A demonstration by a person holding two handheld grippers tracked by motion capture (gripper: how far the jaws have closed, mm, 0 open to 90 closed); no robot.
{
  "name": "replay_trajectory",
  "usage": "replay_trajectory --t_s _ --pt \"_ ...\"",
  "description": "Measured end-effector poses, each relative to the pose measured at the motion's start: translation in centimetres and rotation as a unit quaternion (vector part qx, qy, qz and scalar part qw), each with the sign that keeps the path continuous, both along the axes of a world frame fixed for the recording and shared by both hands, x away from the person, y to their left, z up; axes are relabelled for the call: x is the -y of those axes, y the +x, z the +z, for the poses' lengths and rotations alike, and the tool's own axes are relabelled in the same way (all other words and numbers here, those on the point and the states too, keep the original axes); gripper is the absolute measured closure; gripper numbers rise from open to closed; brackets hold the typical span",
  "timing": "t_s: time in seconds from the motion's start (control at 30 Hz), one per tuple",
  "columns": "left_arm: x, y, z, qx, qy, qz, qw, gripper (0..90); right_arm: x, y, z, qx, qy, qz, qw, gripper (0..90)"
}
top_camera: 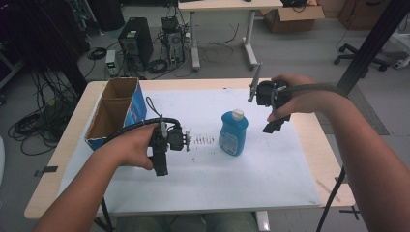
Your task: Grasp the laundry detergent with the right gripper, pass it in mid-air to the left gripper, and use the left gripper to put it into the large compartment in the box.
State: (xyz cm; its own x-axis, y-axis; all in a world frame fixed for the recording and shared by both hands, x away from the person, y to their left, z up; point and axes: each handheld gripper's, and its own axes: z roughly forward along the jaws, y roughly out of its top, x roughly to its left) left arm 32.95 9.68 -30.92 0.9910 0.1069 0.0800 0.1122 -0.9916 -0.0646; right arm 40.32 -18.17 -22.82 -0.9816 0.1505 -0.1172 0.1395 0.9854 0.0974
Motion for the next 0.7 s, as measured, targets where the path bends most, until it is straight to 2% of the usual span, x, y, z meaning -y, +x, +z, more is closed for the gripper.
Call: replay_trajectory --t_s 0.37,0.7 --pt "0.01 -0.07 0.02 -0.002 -0.001 0.001 1.0000 0.2 0.01 0.11 -0.35 0.002 0.011 -0.005 0.9999 4.0" --pt "-0.14 -0.33 0.21 -0.002 0.002 0.000 1.0000 0.2 0.15 -0.14 -0.54 0.002 0.012 -0.011 0.9999 4.1"
